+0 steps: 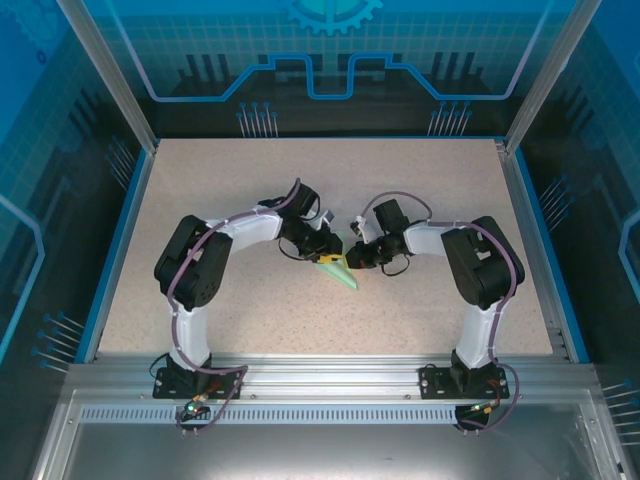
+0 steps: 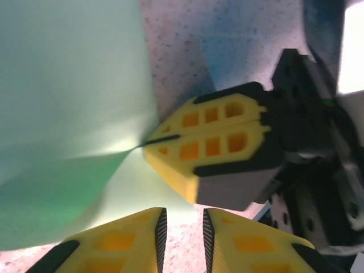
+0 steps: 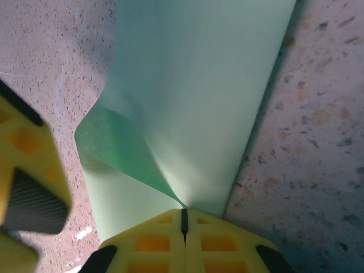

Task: Fold a paper plane with a square sheet of paper (fold left side to right side)
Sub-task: Third fold the triangle at the center of the table.

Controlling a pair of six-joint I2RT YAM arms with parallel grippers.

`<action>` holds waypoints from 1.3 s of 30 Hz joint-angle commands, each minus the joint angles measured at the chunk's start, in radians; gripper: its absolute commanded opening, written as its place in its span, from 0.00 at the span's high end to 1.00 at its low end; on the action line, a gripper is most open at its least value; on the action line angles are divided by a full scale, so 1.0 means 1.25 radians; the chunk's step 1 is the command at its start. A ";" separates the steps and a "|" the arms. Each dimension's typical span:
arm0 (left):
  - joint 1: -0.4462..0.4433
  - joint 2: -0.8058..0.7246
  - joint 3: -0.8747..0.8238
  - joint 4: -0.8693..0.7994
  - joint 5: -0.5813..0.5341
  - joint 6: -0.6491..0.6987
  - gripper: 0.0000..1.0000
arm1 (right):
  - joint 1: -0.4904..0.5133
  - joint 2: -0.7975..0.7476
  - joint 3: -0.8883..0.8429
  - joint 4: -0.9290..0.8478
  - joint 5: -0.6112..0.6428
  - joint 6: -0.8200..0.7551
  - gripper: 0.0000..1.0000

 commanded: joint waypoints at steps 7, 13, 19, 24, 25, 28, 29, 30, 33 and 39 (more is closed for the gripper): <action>-0.001 0.043 -0.013 -0.014 -0.034 0.006 0.72 | -0.008 0.046 0.002 -0.056 0.035 -0.019 1.00; -0.004 0.049 -0.037 -0.008 -0.044 0.007 0.72 | -0.007 0.047 0.004 -0.060 0.038 -0.022 1.00; -0.010 0.062 -0.057 0.006 -0.058 0.003 0.72 | -0.006 0.049 0.007 -0.062 0.036 -0.023 1.00; -0.011 0.079 -0.055 0.002 -0.075 0.004 0.72 | -0.007 0.033 0.009 -0.059 0.024 -0.018 1.00; -0.011 0.083 -0.051 0.000 -0.076 0.004 0.73 | -0.007 0.025 0.008 -0.056 0.019 -0.014 1.00; -0.011 0.093 -0.038 -0.016 -0.088 0.009 0.73 | -0.016 -0.015 0.006 -0.057 0.015 -0.002 0.94; -0.012 0.096 -0.035 -0.020 -0.090 0.011 0.73 | -0.021 -0.032 0.005 -0.062 0.018 0.000 0.90; -0.011 0.097 -0.034 -0.020 -0.090 0.012 0.72 | -0.024 -0.047 0.004 -0.069 0.024 0.001 0.87; -0.012 0.099 -0.034 -0.021 -0.092 0.012 0.73 | -0.043 -0.097 0.001 -0.102 0.030 0.000 0.76; -0.012 0.101 -0.033 -0.023 -0.096 0.012 0.73 | -0.053 -0.185 -0.039 -0.146 -0.016 0.010 0.67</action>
